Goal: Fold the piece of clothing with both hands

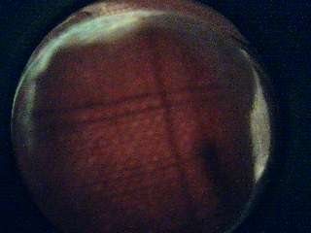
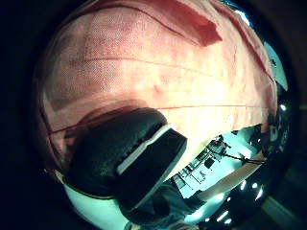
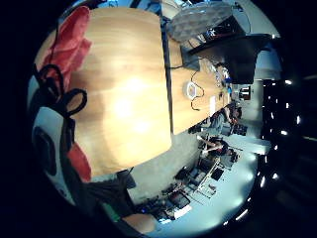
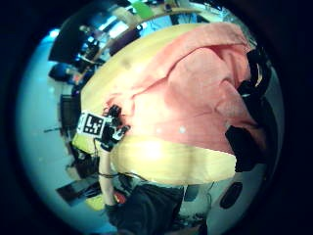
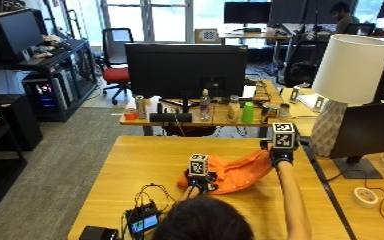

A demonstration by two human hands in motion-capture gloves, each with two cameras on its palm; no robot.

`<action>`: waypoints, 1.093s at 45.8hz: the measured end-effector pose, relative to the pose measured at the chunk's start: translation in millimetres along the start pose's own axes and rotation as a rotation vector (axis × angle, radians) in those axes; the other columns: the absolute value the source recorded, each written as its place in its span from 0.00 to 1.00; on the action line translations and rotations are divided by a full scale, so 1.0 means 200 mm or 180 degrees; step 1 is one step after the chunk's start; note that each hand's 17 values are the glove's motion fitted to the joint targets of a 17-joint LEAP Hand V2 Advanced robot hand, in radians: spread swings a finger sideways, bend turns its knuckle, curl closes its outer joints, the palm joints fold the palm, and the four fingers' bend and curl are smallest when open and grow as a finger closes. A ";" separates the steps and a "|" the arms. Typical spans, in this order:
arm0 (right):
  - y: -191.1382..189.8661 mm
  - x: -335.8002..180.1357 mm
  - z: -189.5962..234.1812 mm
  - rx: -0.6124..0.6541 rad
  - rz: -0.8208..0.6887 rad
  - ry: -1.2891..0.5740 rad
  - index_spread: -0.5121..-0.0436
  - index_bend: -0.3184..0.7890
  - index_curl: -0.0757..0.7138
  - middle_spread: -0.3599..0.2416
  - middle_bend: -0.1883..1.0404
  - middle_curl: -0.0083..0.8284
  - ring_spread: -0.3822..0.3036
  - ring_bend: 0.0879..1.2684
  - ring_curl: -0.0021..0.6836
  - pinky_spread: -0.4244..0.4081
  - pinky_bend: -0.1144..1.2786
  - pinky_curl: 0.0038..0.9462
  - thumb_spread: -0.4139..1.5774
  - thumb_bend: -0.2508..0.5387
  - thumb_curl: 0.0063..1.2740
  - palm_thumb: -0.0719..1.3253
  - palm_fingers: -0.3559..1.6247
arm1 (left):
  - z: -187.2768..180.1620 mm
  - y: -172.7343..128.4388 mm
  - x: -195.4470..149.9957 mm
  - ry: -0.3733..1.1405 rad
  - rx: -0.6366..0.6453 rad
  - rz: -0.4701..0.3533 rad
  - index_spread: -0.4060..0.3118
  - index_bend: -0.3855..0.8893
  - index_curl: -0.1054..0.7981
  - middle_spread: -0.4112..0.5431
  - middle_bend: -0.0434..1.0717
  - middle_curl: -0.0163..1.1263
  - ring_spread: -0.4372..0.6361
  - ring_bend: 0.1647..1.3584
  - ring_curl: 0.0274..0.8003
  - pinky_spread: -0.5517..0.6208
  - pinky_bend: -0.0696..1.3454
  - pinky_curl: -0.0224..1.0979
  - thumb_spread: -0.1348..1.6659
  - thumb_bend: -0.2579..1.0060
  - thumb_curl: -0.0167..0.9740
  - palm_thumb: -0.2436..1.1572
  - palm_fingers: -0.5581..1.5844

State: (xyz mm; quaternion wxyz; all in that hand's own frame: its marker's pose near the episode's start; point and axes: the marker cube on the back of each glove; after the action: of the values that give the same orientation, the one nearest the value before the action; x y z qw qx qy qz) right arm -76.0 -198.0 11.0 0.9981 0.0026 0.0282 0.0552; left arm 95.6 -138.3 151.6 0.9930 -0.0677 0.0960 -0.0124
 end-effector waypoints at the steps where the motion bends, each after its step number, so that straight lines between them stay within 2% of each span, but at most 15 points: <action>1: -0.03 -0.02 -0.02 0.0250 -0.0082 0.0009 0.60 0.41 0.51 0.40 0.41 0.61 0.25 0.63 0.69 0.14 0.62 0.46 0.69 0.30 0.22 0.85 0.83 | 0.00 0.00 0.00 0.0009 -0.0017 -0.0019 0.43 0.41 0.37 0.65 0.19 0.23 0.81 0.39 0.31 0.86 0.34 0.31 0.59 0.17 0.21 0.15 0.24; 3: -0.04 -0.07 -0.07 0.0476 -0.0183 0.0024 0.60 0.41 0.51 0.40 0.41 0.61 0.25 0.62 0.69 0.14 0.62 0.46 0.69 0.30 0.22 0.85 0.83 | 0.01 0.01 0.00 0.0033 -0.0067 -0.0017 0.43 0.41 0.37 0.65 0.19 0.24 0.81 0.39 0.31 0.86 0.34 0.31 0.59 0.17 0.21 0.15 0.23; 7: -0.01 -0.16 -0.14 0.0580 -0.0293 0.0035 0.60 0.41 0.51 0.40 0.42 0.61 0.24 0.62 0.69 0.14 0.62 0.46 0.69 0.30 0.22 0.85 0.83 | 0.01 0.01 0.01 0.0083 -0.0085 0.0043 0.43 0.41 0.37 0.65 0.20 0.24 0.81 0.38 0.31 0.86 0.33 0.31 0.59 0.17 0.22 0.15 0.23; 12: 0.02 -0.28 -0.19 0.0605 -0.0398 0.0050 0.60 0.41 0.52 0.40 0.42 0.61 0.24 0.62 0.69 0.14 0.62 0.46 0.69 0.30 0.22 0.85 0.83 | 0.00 0.00 0.01 0.0091 -0.0025 0.0069 0.43 0.41 0.38 0.65 0.19 0.24 0.81 0.38 0.31 0.86 0.32 0.31 0.59 0.17 0.22 0.14 0.23; 19: 0.03 -0.44 -0.20 0.0610 -0.0486 0.0073 0.60 0.41 0.52 0.40 0.42 0.61 0.24 0.62 0.69 0.14 0.62 0.46 0.69 0.30 0.23 0.86 0.83 | 0.01 0.01 0.00 0.0160 -0.0190 0.0050 0.43 0.41 0.38 0.65 0.19 0.24 0.81 0.37 0.30 0.86 0.32 0.31 0.59 0.17 0.22 0.15 0.23; 26: 0.01 -0.61 -0.18 0.0589 -0.0666 0.0183 0.60 0.41 0.52 0.40 0.42 0.61 0.25 0.62 0.69 0.13 0.62 0.46 0.69 0.30 0.23 0.86 0.83 | -0.01 0.03 0.00 0.0360 -0.0270 0.0181 0.43 0.41 0.38 0.65 0.19 0.24 0.81 0.37 0.30 0.86 0.32 0.31 0.60 0.17 0.23 0.15 0.23; 36: 0.18 -0.62 -0.30 0.0828 -0.0292 0.0524 0.60 0.41 0.52 0.40 0.42 0.62 0.24 0.62 0.69 0.13 0.61 0.46 0.69 0.30 0.23 0.86 0.83 | -0.10 0.07 -0.03 0.0682 -0.0132 0.0190 0.44 0.39 0.38 0.65 0.19 0.24 0.79 0.38 0.31 0.86 0.32 0.31 0.60 0.18 0.23 0.16 0.23; 38: 0.25 -0.61 -0.34 0.0899 -0.0197 0.0543 0.60 0.41 0.52 0.40 0.42 0.62 0.24 0.62 0.69 0.13 0.61 0.46 0.69 0.30 0.23 0.86 0.83 | -0.15 0.08 -0.06 0.0682 -0.0002 0.0126 0.44 0.39 0.37 0.65 0.19 0.24 0.79 0.39 0.31 0.86 0.32 0.31 0.61 0.18 0.24 0.16 0.23; 43: 0.20 -0.67 -0.33 0.0776 -0.0317 0.0481 0.60 0.41 0.52 0.40 0.42 0.62 0.24 0.62 0.69 0.14 0.61 0.46 0.69 0.31 0.23 0.87 0.83 | -0.31 0.12 -0.16 0.0731 0.0544 -0.0208 0.45 0.40 0.37 0.65 0.20 0.24 0.78 0.39 0.31 0.86 0.32 0.31 0.62 0.19 0.24 0.18 0.23; 47: 0.30 -0.73 -0.40 0.1053 -0.0254 0.0550 0.60 0.41 0.52 0.40 0.42 0.62 0.24 0.62 0.69 0.13 0.62 0.47 0.69 0.30 0.23 0.87 0.83 | -0.47 0.14 -0.27 0.0861 0.1256 -0.0501 0.46 0.41 0.38 0.65 0.20 0.24 0.77 0.40 0.31 0.85 0.32 0.31 0.70 0.24 0.25 0.26 0.25; 50: 0.30 -0.78 -0.42 0.1254 -0.0103 0.0623 0.60 0.41 0.52 0.40 0.42 0.62 0.24 0.62 0.69 0.14 0.62 0.47 0.68 0.30 0.23 0.87 0.83 | -0.58 0.19 -0.36 0.0955 0.1626 -0.0799 0.48 0.43 0.39 0.64 0.21 0.25 0.76 0.39 0.31 0.85 0.31 0.31 0.76 0.27 0.26 0.31 0.27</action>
State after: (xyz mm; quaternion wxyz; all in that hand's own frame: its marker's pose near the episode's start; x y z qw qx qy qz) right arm -242.4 -155.1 -63.5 0.9715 0.1917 0.1352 0.0326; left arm 2.7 -112.9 47.7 0.9433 0.1751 0.2261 -0.1683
